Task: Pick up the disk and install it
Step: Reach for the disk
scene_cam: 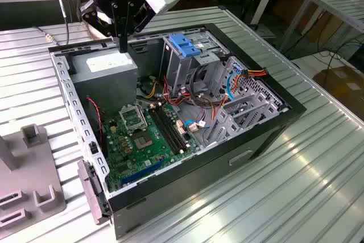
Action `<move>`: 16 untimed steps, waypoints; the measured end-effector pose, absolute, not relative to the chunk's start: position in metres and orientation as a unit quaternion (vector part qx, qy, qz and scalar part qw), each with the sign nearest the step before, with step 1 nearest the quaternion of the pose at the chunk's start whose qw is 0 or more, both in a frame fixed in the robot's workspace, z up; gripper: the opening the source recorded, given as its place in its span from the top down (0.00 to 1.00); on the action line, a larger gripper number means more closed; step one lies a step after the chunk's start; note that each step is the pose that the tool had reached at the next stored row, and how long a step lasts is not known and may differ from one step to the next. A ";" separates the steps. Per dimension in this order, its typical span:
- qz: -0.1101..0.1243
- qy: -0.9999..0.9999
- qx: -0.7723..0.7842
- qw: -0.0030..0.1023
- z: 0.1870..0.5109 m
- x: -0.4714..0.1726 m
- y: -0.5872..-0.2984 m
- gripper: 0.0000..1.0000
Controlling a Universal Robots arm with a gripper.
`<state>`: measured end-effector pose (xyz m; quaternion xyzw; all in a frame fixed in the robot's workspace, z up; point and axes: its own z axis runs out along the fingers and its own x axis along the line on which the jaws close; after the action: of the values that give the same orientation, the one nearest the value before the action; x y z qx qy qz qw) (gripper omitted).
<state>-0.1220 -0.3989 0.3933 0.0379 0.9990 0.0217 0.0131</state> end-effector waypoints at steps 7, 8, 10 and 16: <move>0.022 0.999 0.038 0.013 0.393 -0.124 -0.399 0.89; 0.022 0.999 0.038 0.013 0.393 -0.125 -0.399 0.89; 0.022 0.999 0.038 0.013 0.393 -0.126 -0.399 0.89; 0.022 0.999 0.038 0.013 0.393 -0.131 -0.399 0.89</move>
<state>-0.1309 -0.3989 0.3933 0.0379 0.9990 0.0217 0.0131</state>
